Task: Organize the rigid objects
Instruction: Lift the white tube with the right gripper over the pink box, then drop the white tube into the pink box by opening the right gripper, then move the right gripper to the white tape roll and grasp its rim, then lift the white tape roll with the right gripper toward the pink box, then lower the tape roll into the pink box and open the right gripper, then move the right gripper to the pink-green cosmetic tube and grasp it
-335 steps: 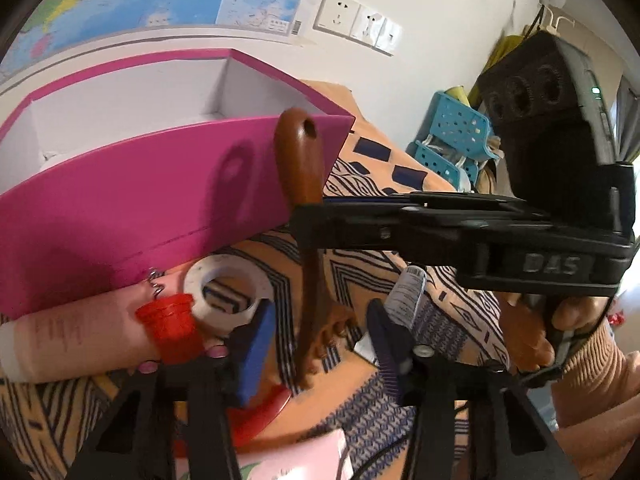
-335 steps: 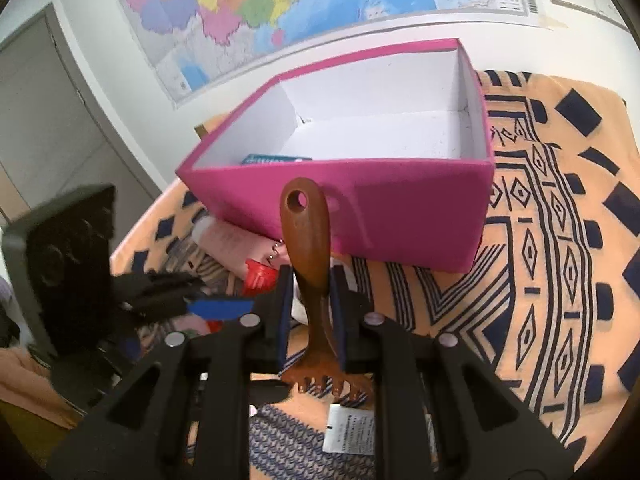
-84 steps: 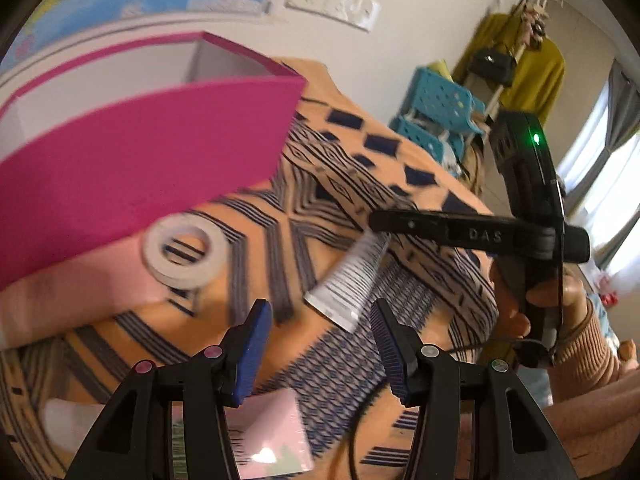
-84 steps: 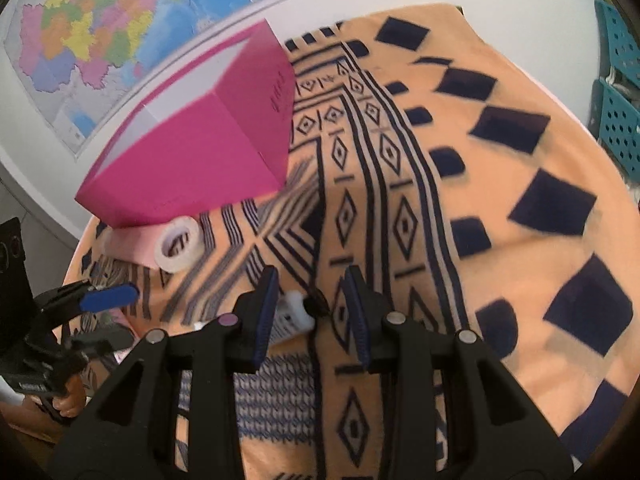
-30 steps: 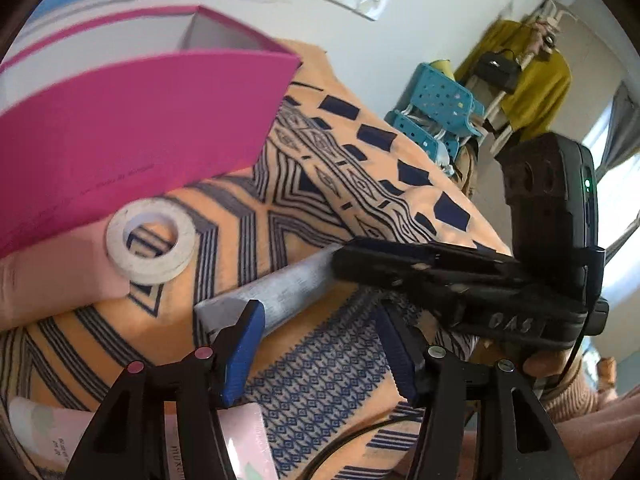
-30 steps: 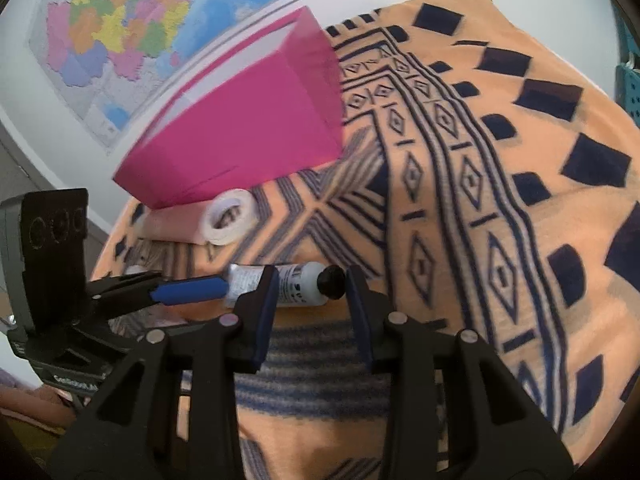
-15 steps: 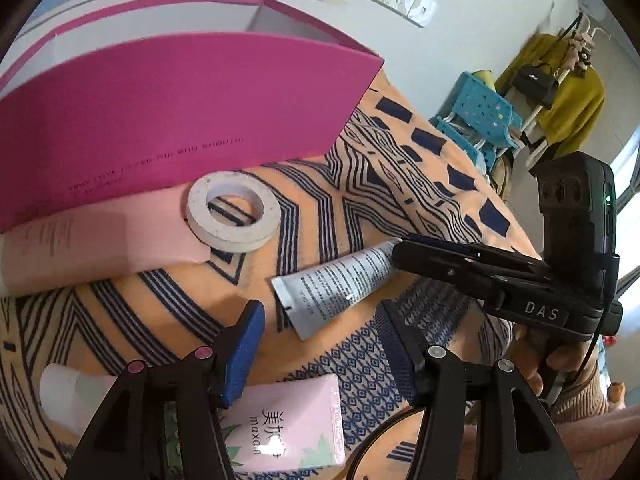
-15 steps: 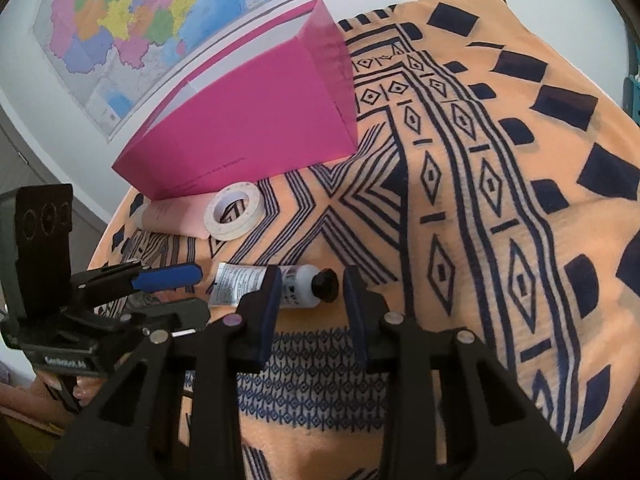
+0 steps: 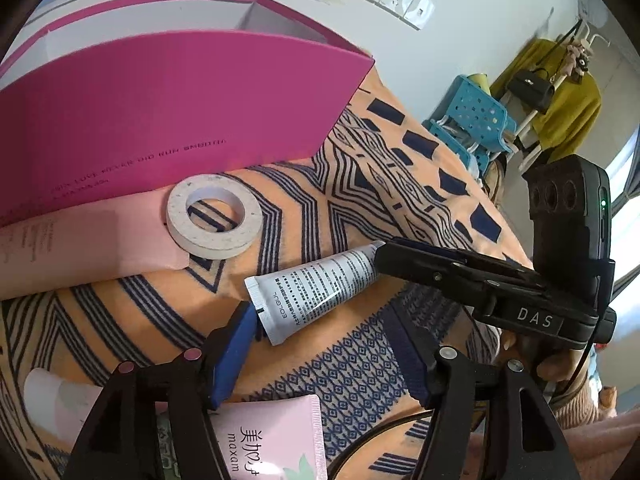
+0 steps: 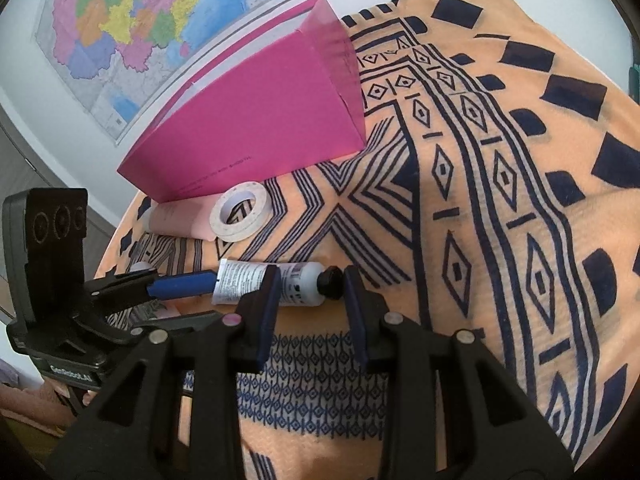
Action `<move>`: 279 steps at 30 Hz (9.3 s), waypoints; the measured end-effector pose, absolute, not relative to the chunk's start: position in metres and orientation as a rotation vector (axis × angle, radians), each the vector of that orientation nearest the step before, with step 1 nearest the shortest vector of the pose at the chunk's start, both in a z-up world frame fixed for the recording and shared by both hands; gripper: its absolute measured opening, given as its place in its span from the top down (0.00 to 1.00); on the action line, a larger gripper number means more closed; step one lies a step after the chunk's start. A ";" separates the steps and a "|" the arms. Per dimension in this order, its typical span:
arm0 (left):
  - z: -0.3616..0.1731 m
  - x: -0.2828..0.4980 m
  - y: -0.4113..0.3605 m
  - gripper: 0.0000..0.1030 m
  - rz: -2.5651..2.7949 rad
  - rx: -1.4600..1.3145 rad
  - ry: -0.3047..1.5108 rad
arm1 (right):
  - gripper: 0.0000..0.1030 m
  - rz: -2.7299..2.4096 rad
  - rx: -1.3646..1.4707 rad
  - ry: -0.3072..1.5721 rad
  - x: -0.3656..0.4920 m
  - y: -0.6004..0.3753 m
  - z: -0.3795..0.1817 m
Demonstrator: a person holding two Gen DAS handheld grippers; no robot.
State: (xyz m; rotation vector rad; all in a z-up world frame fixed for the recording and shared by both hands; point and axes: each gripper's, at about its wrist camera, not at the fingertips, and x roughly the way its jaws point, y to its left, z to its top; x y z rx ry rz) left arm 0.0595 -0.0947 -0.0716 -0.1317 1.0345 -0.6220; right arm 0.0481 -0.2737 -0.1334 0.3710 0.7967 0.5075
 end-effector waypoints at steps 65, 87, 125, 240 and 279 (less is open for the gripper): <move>0.036 0.099 -0.040 0.37 -0.490 -0.070 0.687 | 0.66 0.599 0.200 0.566 0.100 -0.252 -0.020; -0.046 0.096 -0.052 0.50 -0.458 -0.089 0.926 | 0.66 0.632 0.097 0.794 0.107 -0.194 -0.100; -0.057 0.095 -0.063 0.59 -0.503 -0.088 0.980 | 0.85 0.579 0.039 0.818 0.116 -0.183 -0.113; 0.016 0.163 -0.083 0.66 -0.495 -0.015 0.802 | 0.85 0.438 0.018 0.638 0.168 -0.216 -0.021; -0.041 0.046 0.036 0.51 -0.297 -0.110 0.917 | 0.81 0.869 0.203 0.966 0.023 -0.203 -0.125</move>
